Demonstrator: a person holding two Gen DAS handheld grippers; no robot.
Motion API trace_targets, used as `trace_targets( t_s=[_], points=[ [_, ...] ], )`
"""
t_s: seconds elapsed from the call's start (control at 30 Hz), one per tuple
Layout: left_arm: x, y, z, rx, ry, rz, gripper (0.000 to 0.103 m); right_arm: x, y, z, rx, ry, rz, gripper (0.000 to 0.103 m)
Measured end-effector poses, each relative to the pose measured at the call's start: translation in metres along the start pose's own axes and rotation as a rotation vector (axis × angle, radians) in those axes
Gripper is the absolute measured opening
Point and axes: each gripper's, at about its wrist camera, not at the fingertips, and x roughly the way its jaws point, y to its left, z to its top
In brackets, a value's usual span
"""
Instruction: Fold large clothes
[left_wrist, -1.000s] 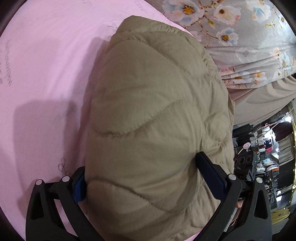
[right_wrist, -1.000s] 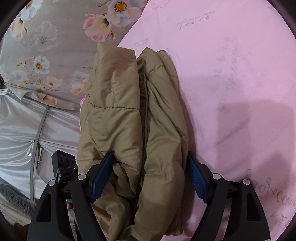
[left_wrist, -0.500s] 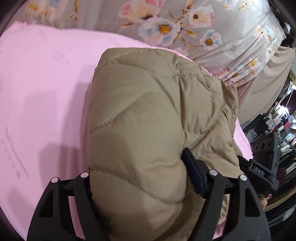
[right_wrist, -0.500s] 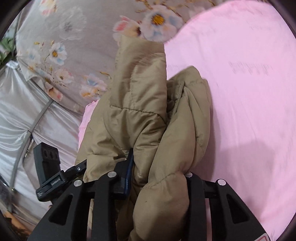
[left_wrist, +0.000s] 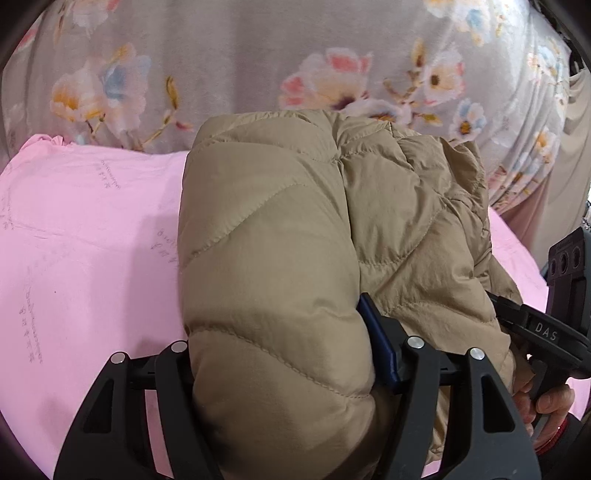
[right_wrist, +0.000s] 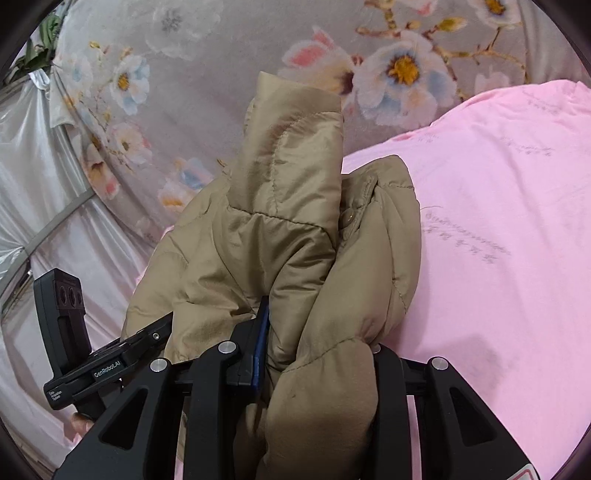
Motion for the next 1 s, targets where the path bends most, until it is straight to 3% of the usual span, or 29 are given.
trace_targets(
  t_s=[0.2, 0.37, 0.57, 0.67, 0.9, 0.97, 1.0],
  points=[
    [0.029, 0.029, -0.004, -0.053, 0.009, 0.007, 0.068, 0.033, -0.009, 0.0, 0.011, 0.026, -0.021, 0.034],
    [0.037, 0.031, -0.009, -0.06, 0.004, 0.03, 0.073, 0.038, -0.019, 0.0, 0.059, 0.053, -0.018, 0.04],
    [0.036, 0.035, -0.006, -0.081, 0.025, 0.058, 0.08, 0.029, -0.016, 0.001, 0.041, 0.087, -0.073, 0.05],
    [0.027, 0.032, -0.005, -0.068, 0.038, 0.116, 0.087, 0.012, -0.016, 0.003, 0.03, 0.091, -0.101, 0.055],
    [-0.016, 0.018, 0.008, 0.006, 0.007, 0.322, 0.086, -0.051, -0.008, 0.026, -0.042, 0.0, -0.217, 0.06],
    [-0.028, 0.014, 0.019, 0.005, -0.016, 0.373, 0.086, -0.058, 0.004, 0.036, -0.08, -0.039, -0.24, 0.053],
    [-0.032, 0.013, 0.027, -0.006, -0.024, 0.406, 0.086, -0.058, 0.015, 0.042, -0.106, -0.053, -0.243, 0.044]
  ],
)
